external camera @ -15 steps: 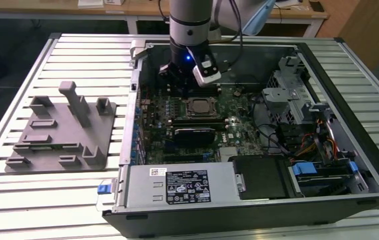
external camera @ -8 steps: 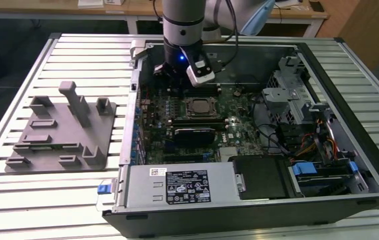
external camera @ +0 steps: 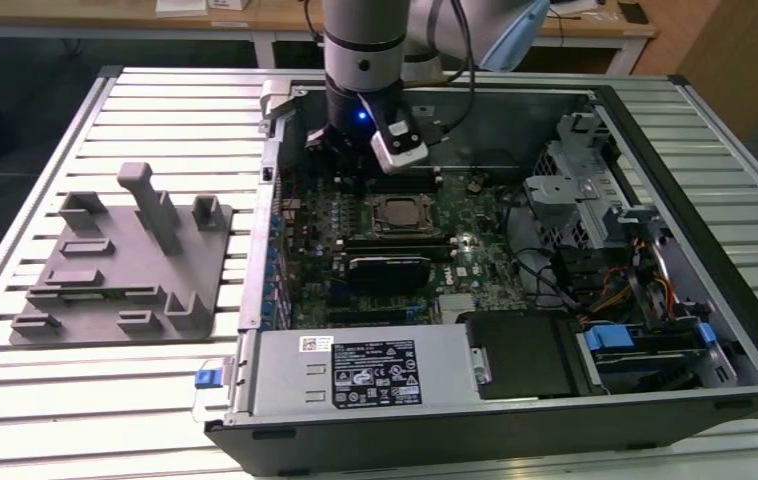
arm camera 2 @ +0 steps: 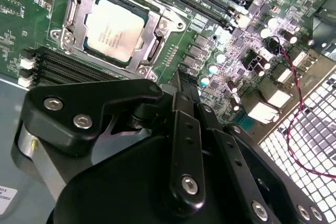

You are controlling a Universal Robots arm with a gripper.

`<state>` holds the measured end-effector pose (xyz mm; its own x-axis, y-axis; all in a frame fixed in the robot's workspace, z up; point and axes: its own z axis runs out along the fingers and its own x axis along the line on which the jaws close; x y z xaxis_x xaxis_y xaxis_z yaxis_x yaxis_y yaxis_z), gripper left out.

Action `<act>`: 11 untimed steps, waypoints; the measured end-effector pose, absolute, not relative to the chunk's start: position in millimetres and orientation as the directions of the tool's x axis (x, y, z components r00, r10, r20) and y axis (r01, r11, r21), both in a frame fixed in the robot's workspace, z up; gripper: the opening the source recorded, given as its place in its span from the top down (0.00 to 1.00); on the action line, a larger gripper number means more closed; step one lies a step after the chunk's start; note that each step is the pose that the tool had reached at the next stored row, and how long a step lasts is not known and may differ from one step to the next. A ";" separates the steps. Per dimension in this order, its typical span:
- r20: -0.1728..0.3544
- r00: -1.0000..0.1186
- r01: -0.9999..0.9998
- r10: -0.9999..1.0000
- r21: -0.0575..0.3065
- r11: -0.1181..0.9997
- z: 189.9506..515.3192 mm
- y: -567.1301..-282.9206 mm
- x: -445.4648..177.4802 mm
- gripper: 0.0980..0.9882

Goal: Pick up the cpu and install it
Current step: 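Install the first cpu locking lever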

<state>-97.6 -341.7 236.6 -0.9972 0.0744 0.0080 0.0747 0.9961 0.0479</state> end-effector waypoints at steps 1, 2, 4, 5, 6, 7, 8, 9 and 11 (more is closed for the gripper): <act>0.008 -0.997 0.075 0.074 0.051 0.996 236.6 -341.7 -98.3 0.99; 0.009 -0.997 0.075 0.074 0.056 0.996 236.5 -341.7 -99.0 0.99; 0.009 -0.997 0.075 0.074 0.066 0.995 236.4 -341.7 -100.5 0.99; 0.010 -0.997 0.074 0.074 0.076 0.994 236.4 -341.7 -101.0 0.99; 0.011 -0.997 0.074 0.074 0.088 0.993 236.3 -341.8 -101.5 0.99; 0.012 -0.997 0.075 0.074 0.099 0.992 236.3 -341.8 -101.9 0.99; 0.012 -0.997 0.075 0.074 0.103 0.992 236.3 -341.8 -102.6 0.99; 0.012 -0.997 0.075 0.074 0.104 0.992 236.4 -341.8 -102.9 0.99; 0.011 -0.997 0.075 0.074 0.104 0.992 236.7 -341.9 -103.5 0.99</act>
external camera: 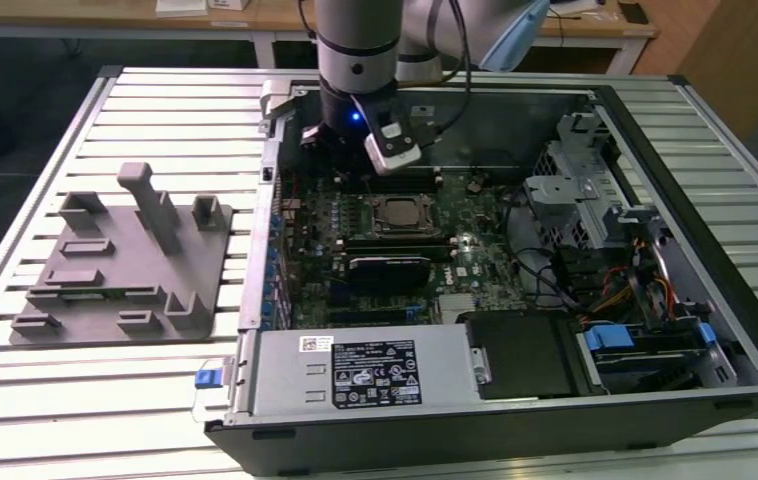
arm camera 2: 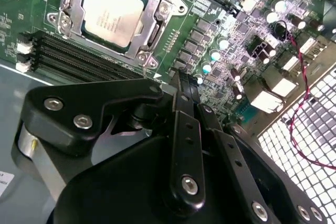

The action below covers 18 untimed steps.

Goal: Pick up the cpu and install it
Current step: 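Install the first cpu locking lever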

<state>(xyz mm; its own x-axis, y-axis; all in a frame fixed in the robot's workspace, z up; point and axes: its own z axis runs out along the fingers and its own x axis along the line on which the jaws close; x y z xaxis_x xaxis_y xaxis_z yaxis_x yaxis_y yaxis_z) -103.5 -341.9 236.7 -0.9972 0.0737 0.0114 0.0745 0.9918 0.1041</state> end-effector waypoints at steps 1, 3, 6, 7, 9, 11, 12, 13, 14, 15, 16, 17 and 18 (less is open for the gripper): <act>0.011 -0.997 0.074 0.074 0.104 0.992 236.9 -341.9 -103.6 0.99; 0.010 -0.997 0.074 0.074 0.106 0.992 237.8 -341.9 -103.8 0.99; 0.009 -0.997 0.074 0.074 0.107 0.992 240.0 -341.9 -104.0 0.99; 0.009 -0.997 0.074 0.074 0.107 0.992 240.7 -341.9 -104.0 0.99; 0.008 -0.997 0.074 0.074 0.107 0.991 241.9 -341.9 -104.0 0.99; 0.008 -0.997 0.074 0.074 0.109 0.991 241.9 -341.8 -104.5 0.99; 0.008 -0.997 0.074 0.074 0.112 0.991 241.9 -341.9 -104.8 0.99; 0.008 -0.997 0.074 0.074 0.119 0.990 242.0 -341.9 -105.2 0.99; 0.009 -0.997 0.074 0.073 0.127 0.989 241.9 -341.9 -105.7 0.99; 0.009 -0.997 0.074 0.073 0.137 0.988 241.9 -341.9 -106.1 0.99; 0.010 -0.997 0.074 0.073 0.146 0.986 241.9 -341.9 -106.5 0.99; 0.011 -0.997 0.074 0.073 0.155 0.985 241.9 -341.9 -106.9 0.99; 0.012 -0.997 0.074 0.073 0.163 0.984 241.9 -341.9 -107.4 0.99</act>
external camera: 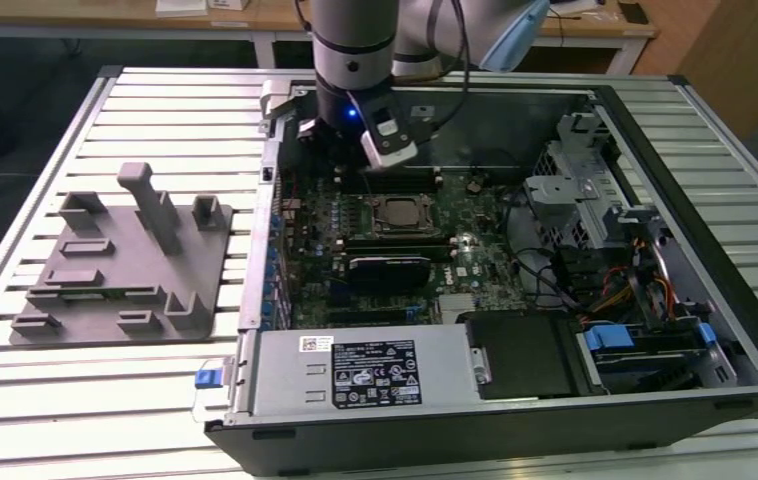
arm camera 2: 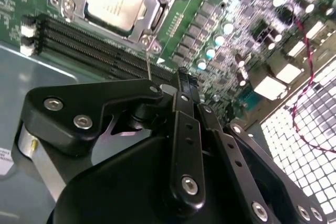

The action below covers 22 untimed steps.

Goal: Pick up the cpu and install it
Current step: 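Install the first cpu locking lever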

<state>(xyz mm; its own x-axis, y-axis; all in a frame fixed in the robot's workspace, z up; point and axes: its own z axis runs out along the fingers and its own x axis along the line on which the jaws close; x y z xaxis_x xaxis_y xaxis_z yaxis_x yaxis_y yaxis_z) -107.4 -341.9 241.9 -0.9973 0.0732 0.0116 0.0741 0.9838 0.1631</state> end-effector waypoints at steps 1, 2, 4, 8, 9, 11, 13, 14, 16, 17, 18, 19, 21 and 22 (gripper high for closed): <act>0.012 -0.997 0.074 0.073 0.170 0.983 241.9 -342.0 -108.0 0.99; 0.013 -0.997 0.074 0.073 0.177 0.981 241.9 -342.0 -108.5 0.99; 0.014 -0.997 0.074 0.073 0.193 0.978 241.9 -342.1 -109.4 0.99; 0.016 -0.997 0.074 0.072 0.220 0.973 241.9 -342.3 -110.5 0.99; 0.016 -0.997 0.074 0.072 0.226 0.971 241.9 -342.3 -110.6 0.99; 0.017 -0.997 0.074 0.072 0.238 0.969 241.9 -342.3 -110.6 0.99; 0.018 -0.997 0.074 0.072 0.246 0.966 241.9 -342.3 -110.7 0.99; 0.018 -0.997 0.074 0.072 0.248 0.966 242.0 -342.2 -110.7 0.99; 0.018 -0.997 0.074 0.072 0.249 0.966 242.2 -342.2 -110.7 0.99; 0.018 -0.997 0.074 0.072 0.249 0.966 242.8 -342.3 -110.7 0.99; 0.018 -0.997 0.074 0.072 0.249 0.966 243.4 -342.3 -110.7 0.99; 0.018 -0.997 0.074 0.072 0.249 0.966 244.0 -342.3 -110.6 0.99; 0.018 -0.997 0.074 0.072 0.251 0.965 245.7 -342.3 -110.7 0.99; 0.018 -0.997 0.074 0.072 0.251 0.965 246.8 -342.3 -110.7 0.99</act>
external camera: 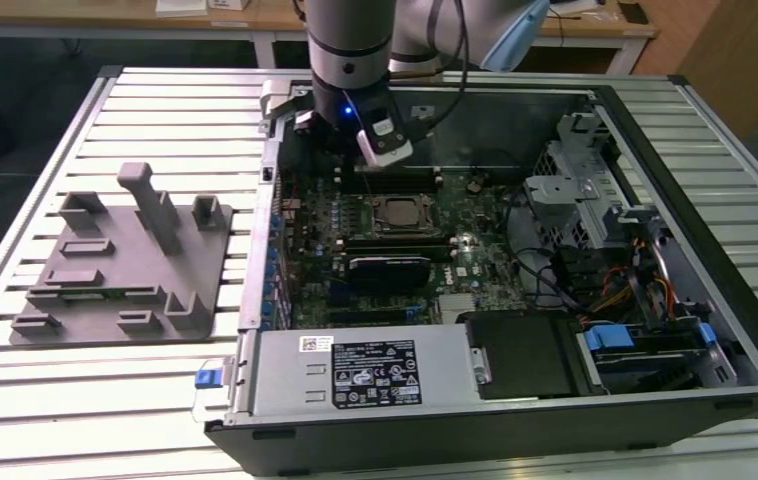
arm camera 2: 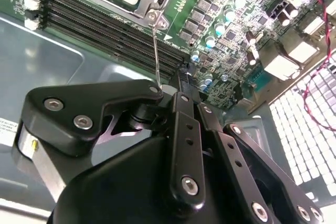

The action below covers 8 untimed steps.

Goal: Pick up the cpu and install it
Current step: 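Install the first cpu locking lever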

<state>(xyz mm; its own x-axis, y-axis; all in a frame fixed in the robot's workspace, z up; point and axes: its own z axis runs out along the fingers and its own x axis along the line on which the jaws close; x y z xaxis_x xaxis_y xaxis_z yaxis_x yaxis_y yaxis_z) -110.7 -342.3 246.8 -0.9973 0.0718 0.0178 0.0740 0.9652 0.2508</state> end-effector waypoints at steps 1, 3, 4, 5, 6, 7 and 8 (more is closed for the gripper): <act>0.018 -0.997 0.074 0.072 0.251 0.965 248.0 -342.3 -110.7 0.99; 0.018 -0.997 0.074 0.072 0.255 0.964 248.8 -342.3 -110.6 0.99; 0.018 -0.997 0.074 0.071 0.262 0.962 248.8 -342.3 -110.6 0.99; 0.019 -0.997 0.074 0.071 0.267 0.961 248.9 -342.3 -110.6 0.99; 0.019 -0.997 0.074 0.071 0.273 0.959 248.9 -342.3 -110.7 0.99; 0.020 -0.997 0.074 0.071 0.280 0.957 248.9 -342.3 -110.6 0.99; 0.020 -0.997 0.074 0.071 0.284 0.956 248.9 -342.3 -110.7 0.99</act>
